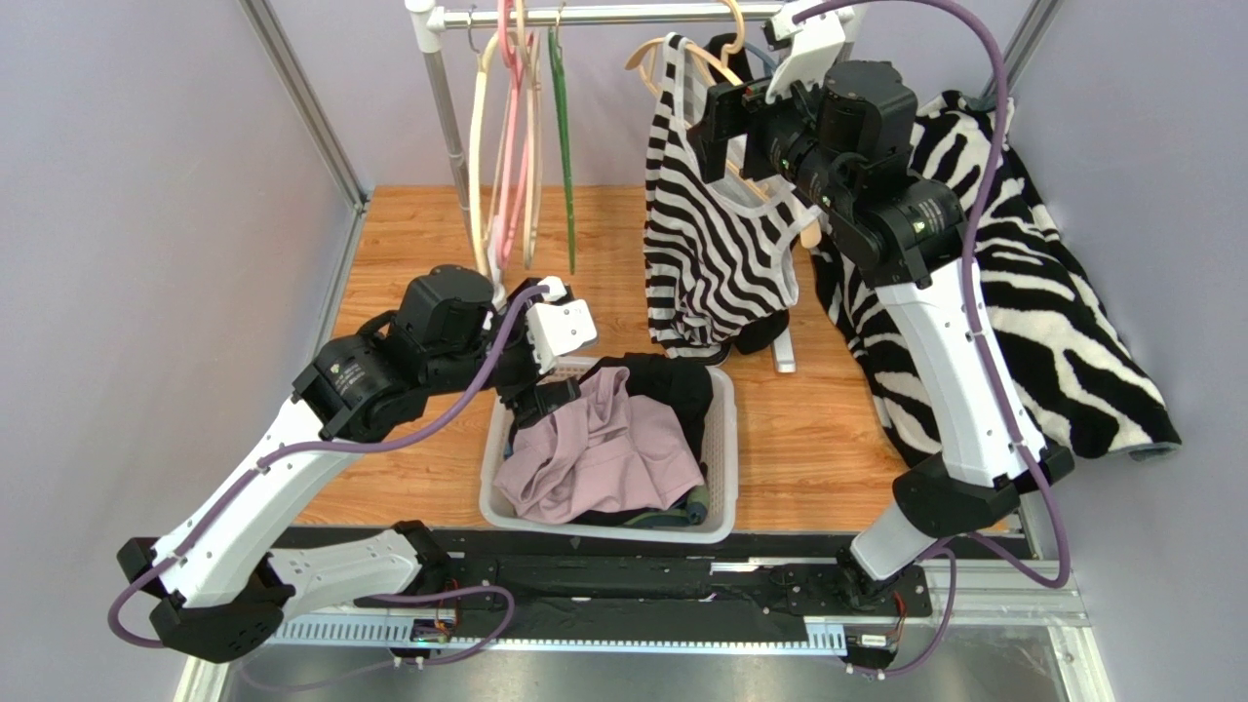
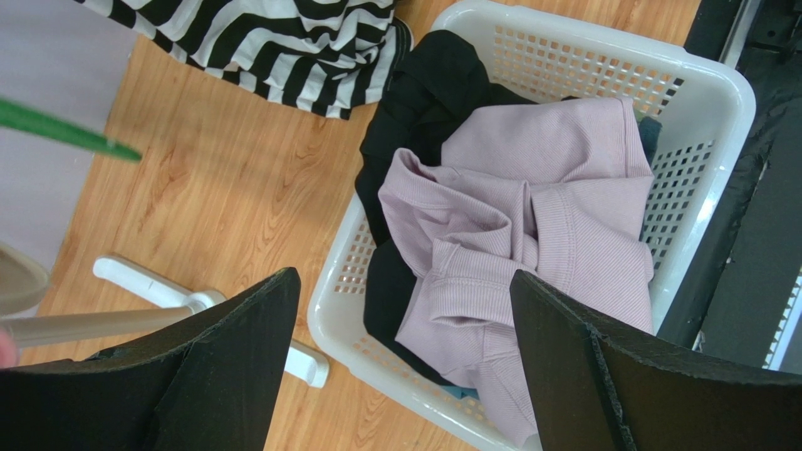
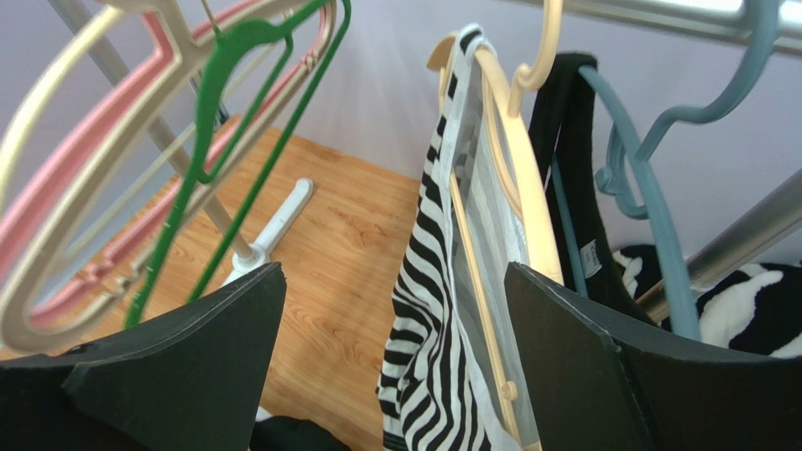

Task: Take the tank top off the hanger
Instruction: Pick up the hanger from the clothesline.

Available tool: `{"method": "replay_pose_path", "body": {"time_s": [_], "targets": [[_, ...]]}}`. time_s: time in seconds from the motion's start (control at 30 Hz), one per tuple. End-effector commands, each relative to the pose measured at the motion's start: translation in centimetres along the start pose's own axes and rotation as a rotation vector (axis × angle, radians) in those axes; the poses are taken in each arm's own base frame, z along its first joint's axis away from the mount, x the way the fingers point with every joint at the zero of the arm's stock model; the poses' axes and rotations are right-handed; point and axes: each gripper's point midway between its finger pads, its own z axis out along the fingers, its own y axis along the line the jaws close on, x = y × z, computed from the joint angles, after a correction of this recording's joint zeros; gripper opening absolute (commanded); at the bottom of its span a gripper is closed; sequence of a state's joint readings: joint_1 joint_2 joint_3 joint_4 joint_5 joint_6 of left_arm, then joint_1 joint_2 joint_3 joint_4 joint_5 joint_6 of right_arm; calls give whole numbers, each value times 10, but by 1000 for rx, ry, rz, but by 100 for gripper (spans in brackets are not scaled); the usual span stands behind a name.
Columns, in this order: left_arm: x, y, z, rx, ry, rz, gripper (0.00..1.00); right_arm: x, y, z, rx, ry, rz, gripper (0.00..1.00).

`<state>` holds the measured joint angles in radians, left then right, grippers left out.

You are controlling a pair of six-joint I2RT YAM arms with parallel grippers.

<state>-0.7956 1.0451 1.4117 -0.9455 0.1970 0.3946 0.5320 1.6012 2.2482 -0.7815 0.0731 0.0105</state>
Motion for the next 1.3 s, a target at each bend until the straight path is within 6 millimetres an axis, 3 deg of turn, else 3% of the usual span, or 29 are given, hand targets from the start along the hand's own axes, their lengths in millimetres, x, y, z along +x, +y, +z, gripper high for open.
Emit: {"method": "replay_pose_path", "body": {"time_s": [0.0, 0.23, 0.47, 0.63, 0.93, 1.1, 1.27], "targets": [[-5, 2, -5, -18, -29, -11, 91, 20, -7, 2, -10, 55, -7, 92], [-3, 1, -8, -17, -27, -14, 91, 30, -28, -9, 46, 71, -2, 88], [-2, -2, -6, -6, -25, -20, 91, 14, -18, -31, -21, 23, 1, 88], [-3, -1, -7, -7, -30, -26, 91, 5, -27, -38, 0, -1, 2, 88], [-3, -1, -9, -8, -34, -34, 91, 30, -51, -30, 35, 58, 48, 88], [-5, 0, -11, -9, -40, -33, 91, 53, -42, -20, -16, 115, 95, 83], [-5, 0, -11, -11, -41, -33, 91, 57, -39, -22, -22, 115, 115, 72]]}}
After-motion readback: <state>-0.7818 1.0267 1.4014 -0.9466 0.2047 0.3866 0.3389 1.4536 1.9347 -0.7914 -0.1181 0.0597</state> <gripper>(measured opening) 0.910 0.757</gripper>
